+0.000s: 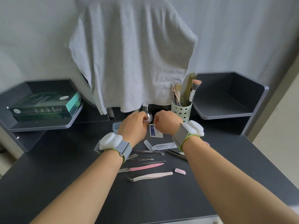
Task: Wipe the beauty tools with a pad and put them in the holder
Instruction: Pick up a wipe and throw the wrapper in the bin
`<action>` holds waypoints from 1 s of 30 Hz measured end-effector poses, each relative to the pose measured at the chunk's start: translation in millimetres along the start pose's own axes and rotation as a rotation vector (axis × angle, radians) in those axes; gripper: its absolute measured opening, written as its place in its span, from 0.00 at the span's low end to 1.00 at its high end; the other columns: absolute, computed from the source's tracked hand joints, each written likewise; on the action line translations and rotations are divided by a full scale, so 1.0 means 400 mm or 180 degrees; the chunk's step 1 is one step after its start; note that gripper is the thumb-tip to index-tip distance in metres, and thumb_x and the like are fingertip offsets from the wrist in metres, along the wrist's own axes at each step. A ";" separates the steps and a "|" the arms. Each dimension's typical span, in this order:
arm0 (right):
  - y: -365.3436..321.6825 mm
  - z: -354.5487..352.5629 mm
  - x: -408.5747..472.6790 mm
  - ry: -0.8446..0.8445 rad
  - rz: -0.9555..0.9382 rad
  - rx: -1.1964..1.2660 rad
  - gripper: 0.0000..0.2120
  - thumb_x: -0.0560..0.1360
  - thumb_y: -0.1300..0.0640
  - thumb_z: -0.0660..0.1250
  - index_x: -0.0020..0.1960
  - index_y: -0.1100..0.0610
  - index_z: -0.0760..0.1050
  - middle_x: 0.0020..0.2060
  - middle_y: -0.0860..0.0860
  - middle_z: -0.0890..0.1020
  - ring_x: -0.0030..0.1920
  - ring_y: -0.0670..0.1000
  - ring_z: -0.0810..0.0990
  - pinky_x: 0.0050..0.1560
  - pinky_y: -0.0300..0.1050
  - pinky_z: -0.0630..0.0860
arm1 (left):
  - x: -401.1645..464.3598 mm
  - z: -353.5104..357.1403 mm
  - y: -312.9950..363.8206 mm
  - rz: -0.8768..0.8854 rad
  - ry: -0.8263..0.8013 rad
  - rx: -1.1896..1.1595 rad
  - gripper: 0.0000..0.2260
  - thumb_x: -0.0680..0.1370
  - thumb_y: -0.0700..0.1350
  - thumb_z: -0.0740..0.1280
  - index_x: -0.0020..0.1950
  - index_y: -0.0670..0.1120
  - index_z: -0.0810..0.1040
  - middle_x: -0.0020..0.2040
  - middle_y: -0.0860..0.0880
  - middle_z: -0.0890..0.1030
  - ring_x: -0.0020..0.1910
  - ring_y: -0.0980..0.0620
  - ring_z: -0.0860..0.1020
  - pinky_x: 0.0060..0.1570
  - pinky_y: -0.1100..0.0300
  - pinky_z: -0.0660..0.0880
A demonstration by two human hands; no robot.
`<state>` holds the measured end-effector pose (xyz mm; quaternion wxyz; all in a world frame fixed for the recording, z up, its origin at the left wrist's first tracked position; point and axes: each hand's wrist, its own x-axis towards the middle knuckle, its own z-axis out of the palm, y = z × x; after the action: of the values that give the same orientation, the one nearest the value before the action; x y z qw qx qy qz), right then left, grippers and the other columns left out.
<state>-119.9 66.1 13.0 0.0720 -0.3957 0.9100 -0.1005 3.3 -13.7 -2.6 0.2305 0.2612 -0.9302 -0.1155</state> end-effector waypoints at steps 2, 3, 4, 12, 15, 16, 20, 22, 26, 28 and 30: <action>-0.013 -0.009 -0.004 0.0151 -0.0101 -0.0026 0.13 0.76 0.58 0.65 0.58 0.51 0.81 0.51 0.53 0.83 0.46 0.56 0.79 0.45 0.48 0.76 | 0.005 -0.007 0.001 0.0069 0.0012 -0.0013 0.10 0.82 0.46 0.62 0.61 0.47 0.78 0.57 0.47 0.78 0.56 0.45 0.77 0.49 0.52 0.75; -0.018 -0.012 -0.007 0.0211 -0.0159 -0.0017 0.13 0.76 0.58 0.65 0.57 0.51 0.81 0.51 0.53 0.83 0.46 0.57 0.79 0.44 0.48 0.75 | 0.006 -0.012 0.002 0.0088 0.0000 0.0004 0.11 0.82 0.46 0.62 0.62 0.47 0.78 0.58 0.47 0.78 0.57 0.45 0.78 0.49 0.51 0.75; -0.024 -0.015 -0.013 0.0262 -0.0214 0.0005 0.12 0.75 0.57 0.65 0.57 0.51 0.81 0.50 0.53 0.83 0.45 0.57 0.79 0.44 0.48 0.74 | 0.004 -0.017 0.002 0.0109 -0.0007 0.0028 0.11 0.82 0.46 0.62 0.63 0.48 0.78 0.58 0.47 0.78 0.57 0.46 0.78 0.49 0.51 0.76; -0.055 -0.050 -0.084 0.0552 -0.0535 0.0191 0.10 0.76 0.55 0.64 0.52 0.52 0.83 0.47 0.53 0.83 0.44 0.59 0.80 0.42 0.46 0.72 | -0.036 -0.066 0.006 0.0081 -0.0004 0.0149 0.06 0.79 0.46 0.65 0.47 0.52 0.81 0.41 0.49 0.80 0.45 0.41 0.79 0.36 0.57 0.67; -0.062 -0.059 -0.113 0.0575 -0.0584 0.0227 0.09 0.76 0.55 0.65 0.51 0.49 0.83 0.47 0.53 0.83 0.46 0.59 0.81 0.43 0.46 0.72 | -0.048 -0.076 0.002 -0.0025 0.0039 0.0137 0.06 0.78 0.49 0.66 0.43 0.52 0.80 0.38 0.49 0.80 0.43 0.41 0.79 0.35 0.55 0.70; -0.064 -0.061 -0.122 0.0569 -0.0604 0.0225 0.09 0.76 0.55 0.66 0.51 0.48 0.83 0.48 0.52 0.83 0.47 0.59 0.81 0.43 0.46 0.72 | -0.052 -0.080 0.002 -0.0033 0.0042 0.0152 0.06 0.78 0.49 0.66 0.45 0.52 0.82 0.39 0.48 0.82 0.44 0.41 0.79 0.36 0.55 0.72; -0.068 -0.056 -0.148 0.0644 -0.0652 0.0239 0.10 0.76 0.56 0.64 0.50 0.46 0.82 0.50 0.52 0.84 0.48 0.59 0.81 0.43 0.46 0.72 | -0.069 -0.095 0.000 -0.0026 0.0010 0.0191 0.06 0.78 0.49 0.66 0.46 0.51 0.82 0.42 0.47 0.83 0.45 0.40 0.80 0.38 0.54 0.74; -0.070 -0.049 -0.159 0.0661 -0.0667 0.0259 0.09 0.76 0.55 0.64 0.49 0.45 0.82 0.50 0.51 0.83 0.48 0.59 0.82 0.43 0.46 0.71 | -0.079 -0.101 -0.002 0.0006 0.0028 0.0214 0.06 0.78 0.49 0.66 0.47 0.52 0.83 0.43 0.48 0.84 0.46 0.41 0.80 0.39 0.53 0.76; -0.079 -0.041 -0.179 0.0746 -0.0724 0.0269 0.09 0.77 0.54 0.64 0.49 0.46 0.82 0.48 0.52 0.83 0.48 0.59 0.82 0.42 0.46 0.72 | -0.098 -0.111 0.003 0.0084 -0.0039 0.0157 0.06 0.77 0.48 0.66 0.48 0.52 0.83 0.44 0.48 0.84 0.46 0.41 0.80 0.40 0.51 0.77; -0.081 -0.043 -0.188 0.0738 -0.0731 0.0267 0.09 0.78 0.54 0.64 0.51 0.47 0.82 0.50 0.52 0.83 0.48 0.60 0.82 0.42 0.46 0.72 | -0.106 -0.119 0.006 0.0081 -0.0010 0.0159 0.06 0.78 0.49 0.67 0.49 0.53 0.83 0.45 0.49 0.84 0.46 0.42 0.80 0.40 0.52 0.77; -0.082 -0.043 -0.196 0.0683 -0.0744 0.0281 0.10 0.77 0.55 0.64 0.53 0.47 0.83 0.51 0.53 0.84 0.49 0.60 0.82 0.43 0.46 0.72 | -0.115 -0.127 0.009 0.0075 0.0052 0.0192 0.06 0.78 0.49 0.66 0.49 0.53 0.84 0.45 0.48 0.84 0.46 0.41 0.81 0.40 0.53 0.76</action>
<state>-47.5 104.0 41.7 -0.0205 -0.4823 0.8550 -0.1897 61.6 9.3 25.7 0.2315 0.2580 -0.9344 -0.0825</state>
